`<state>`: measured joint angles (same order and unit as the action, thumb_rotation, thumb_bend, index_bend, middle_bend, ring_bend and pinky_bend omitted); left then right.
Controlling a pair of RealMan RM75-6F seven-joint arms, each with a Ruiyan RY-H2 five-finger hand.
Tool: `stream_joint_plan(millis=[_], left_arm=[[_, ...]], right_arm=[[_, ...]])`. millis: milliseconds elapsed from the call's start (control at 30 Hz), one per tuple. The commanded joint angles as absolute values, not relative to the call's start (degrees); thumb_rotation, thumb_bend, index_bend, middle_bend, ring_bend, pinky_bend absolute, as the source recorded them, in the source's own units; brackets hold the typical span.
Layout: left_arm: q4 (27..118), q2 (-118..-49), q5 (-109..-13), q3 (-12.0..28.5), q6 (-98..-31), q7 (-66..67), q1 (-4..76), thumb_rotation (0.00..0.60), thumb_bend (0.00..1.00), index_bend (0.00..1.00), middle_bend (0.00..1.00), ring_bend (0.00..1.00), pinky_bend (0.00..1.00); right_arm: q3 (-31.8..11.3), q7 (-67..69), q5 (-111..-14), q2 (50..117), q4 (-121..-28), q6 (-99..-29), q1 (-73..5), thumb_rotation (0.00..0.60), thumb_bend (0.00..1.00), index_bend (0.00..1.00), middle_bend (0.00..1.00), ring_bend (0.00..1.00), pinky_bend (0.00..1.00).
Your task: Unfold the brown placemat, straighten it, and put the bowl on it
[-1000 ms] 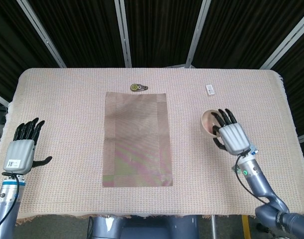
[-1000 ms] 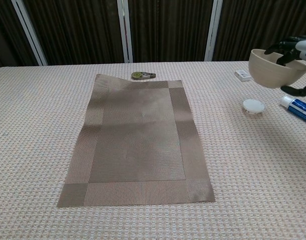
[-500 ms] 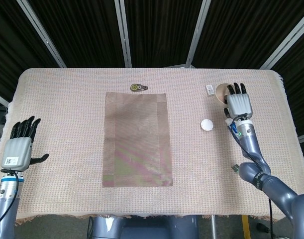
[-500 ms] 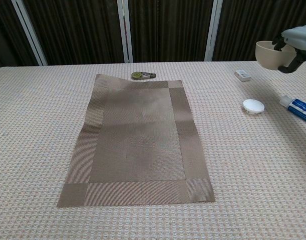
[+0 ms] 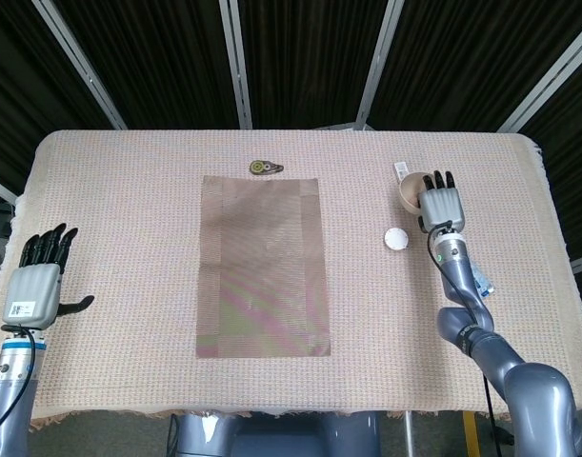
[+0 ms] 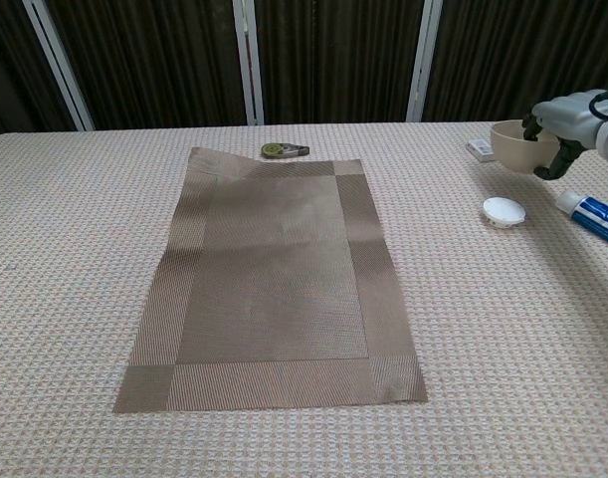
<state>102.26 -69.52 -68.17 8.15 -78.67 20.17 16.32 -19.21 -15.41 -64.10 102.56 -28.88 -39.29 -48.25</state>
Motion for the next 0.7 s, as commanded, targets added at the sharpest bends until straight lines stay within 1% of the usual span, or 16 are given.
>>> stream_joint_plan(millis=[33,67,100,133,233,333,433,567,600,700], left_arm=[[102.6,-69.5,-68.7,8.0,-78.5,20.0,16.4,0.6,0.0,0.0,0.0,0.0,0.0],[102.7,-69.5,-68.8,7.9,-78.5,20.0,16.4,0.6,0.0,0.0,0.0,0.0,0.0],[102.7,-69.5,-68.9,7.9,-78.5,20.0,16.4,0.6,0.0,0.0,0.0,0.0,0.0],[102.7,-69.6,-68.9,7.9,-78.4,20.0,16.5,0.6,0.0,0.0,0.0,0.0,0.0],[102.6,-69.7,-68.7,7.8,-77.9,20.0,16.7,0.6,0.0,0.0,0.0,0.0,0.0],[102.7,-69.8,-68.7,7.8,-77.6,20.0,16.8,0.6,0.0,0.0,0.0,0.0,0.0],[103.1,-69.7,-69.0,7.7,-77.7,19.9,16.8,0.6,0.0,0.0,0.0,0.0,0.0],[103.5,-69.6,-69.5,7.6,-77.9,19.7,16.7,0.6,0.0,0.0,0.0,0.0,0.0],[103.6,-69.6,-69.7,7.5,-77.8,19.7,16.7,0.6,0.0,0.0,0.0,0.0,0.0],[103.9,-69.4,-70.1,7.4,-77.7,19.4,16.7,0.6,0.0,0.0,0.0,0.0,0.0]], right_arm=[[-18.5,-13.4,-65.0,103.0,-28.4,-40.1,-47.7,0.6,0.11,0.14,0.08,0.0,0.0],[-18.4,-13.0,-65.1,103.1,-28.4,-40.1,-47.7,0.6,0.06,0.03,0.06,0.0,0.0],[-18.4,-12.7,-65.1,103.1,-28.4,-40.1,-47.6,0.6,0.01,0.0,0.04,0.0,0.0],[-18.3,-12.2,-65.0,103.0,-28.5,-39.7,-47.5,0.6,0.0,0.0,0.01,0.0,0.0],[-17.9,-11.5,-65.2,102.2,-29.6,-38.6,-47.2,0.6,0.0,0.01,0.0,0.0,0.0],[-17.2,-11.8,-66.1,101.1,-31.4,-40.2,-46.6,0.6,0.0,0.12,0.0,0.0,0.0],[-16.3,-13.6,-67.5,99.3,-35.0,-44.7,-45.3,0.6,0.0,0.13,0.0,0.0,0.0],[-15.3,-13.1,-70.6,94.6,-44.4,-52.1,-42.7,0.6,0.0,0.1,0.0,0.0,0.0],[-14.5,-12.8,-72.2,92.4,-48.7,-54.6,-41.5,0.6,0.0,0.1,0.0,0.0,0.0],[-12.2,-12.6,-76.0,86.0,-60.9,-59.0,-38.7,0.6,0.0,0.12,0.0,0.0,0.0]])
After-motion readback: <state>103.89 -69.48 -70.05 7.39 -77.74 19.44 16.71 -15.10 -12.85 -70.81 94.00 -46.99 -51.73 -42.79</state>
